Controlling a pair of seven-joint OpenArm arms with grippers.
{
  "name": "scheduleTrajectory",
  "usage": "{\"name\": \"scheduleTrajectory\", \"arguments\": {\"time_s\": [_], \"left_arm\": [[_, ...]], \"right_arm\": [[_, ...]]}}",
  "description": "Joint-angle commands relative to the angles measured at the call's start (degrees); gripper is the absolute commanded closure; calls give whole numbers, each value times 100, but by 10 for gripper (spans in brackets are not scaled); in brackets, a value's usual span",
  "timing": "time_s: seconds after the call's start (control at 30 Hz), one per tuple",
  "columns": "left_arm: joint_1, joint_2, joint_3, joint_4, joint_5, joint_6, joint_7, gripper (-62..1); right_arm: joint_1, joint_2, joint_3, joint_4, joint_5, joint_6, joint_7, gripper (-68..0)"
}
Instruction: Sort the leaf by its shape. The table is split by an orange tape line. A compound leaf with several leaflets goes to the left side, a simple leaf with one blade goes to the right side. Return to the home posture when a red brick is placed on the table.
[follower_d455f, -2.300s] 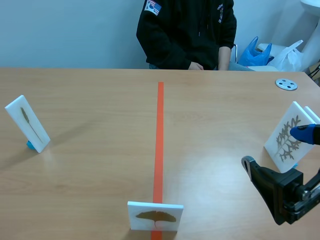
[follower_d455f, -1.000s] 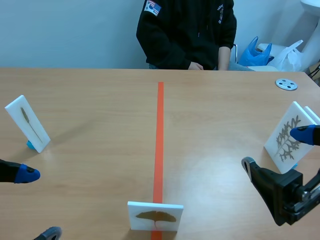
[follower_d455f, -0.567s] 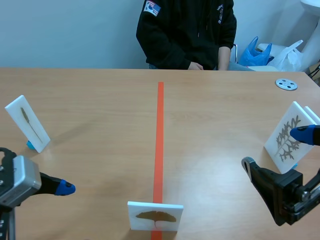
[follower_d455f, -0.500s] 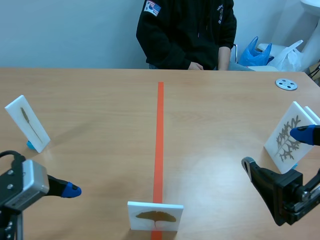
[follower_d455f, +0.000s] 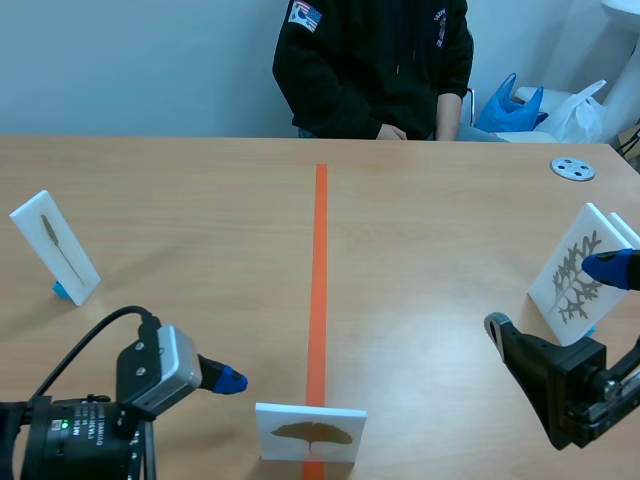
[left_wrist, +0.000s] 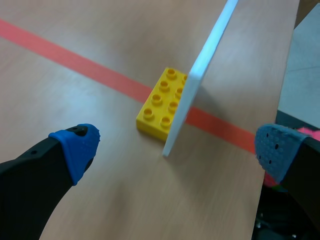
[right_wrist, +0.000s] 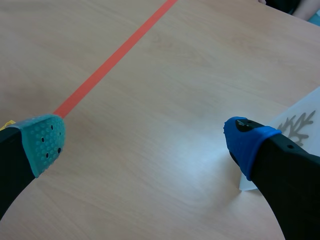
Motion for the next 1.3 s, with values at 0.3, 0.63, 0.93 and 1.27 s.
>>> {"name": "scheduleTrajectory", "arguments": {"time_s": [0.3, 0.63, 0.93, 1.27], "left_arm": [[-339, 415, 415, -223, -37, 162, -286, -623], [-334, 413, 442, -326, -35, 162, -323, -623], [-334, 413, 442, -341, -37, 179, -367, -262], [-326, 413, 439, -337, -44, 170, -518, -43]], "right_arm": [[52, 26, 90, 92, -26, -17, 83, -679], [52, 26, 90, 92, -26, -17, 83, -679], [52, 26, 90, 92, -26, -17, 83, -679], [52, 26, 90, 92, -26, -17, 83, -679]]}}
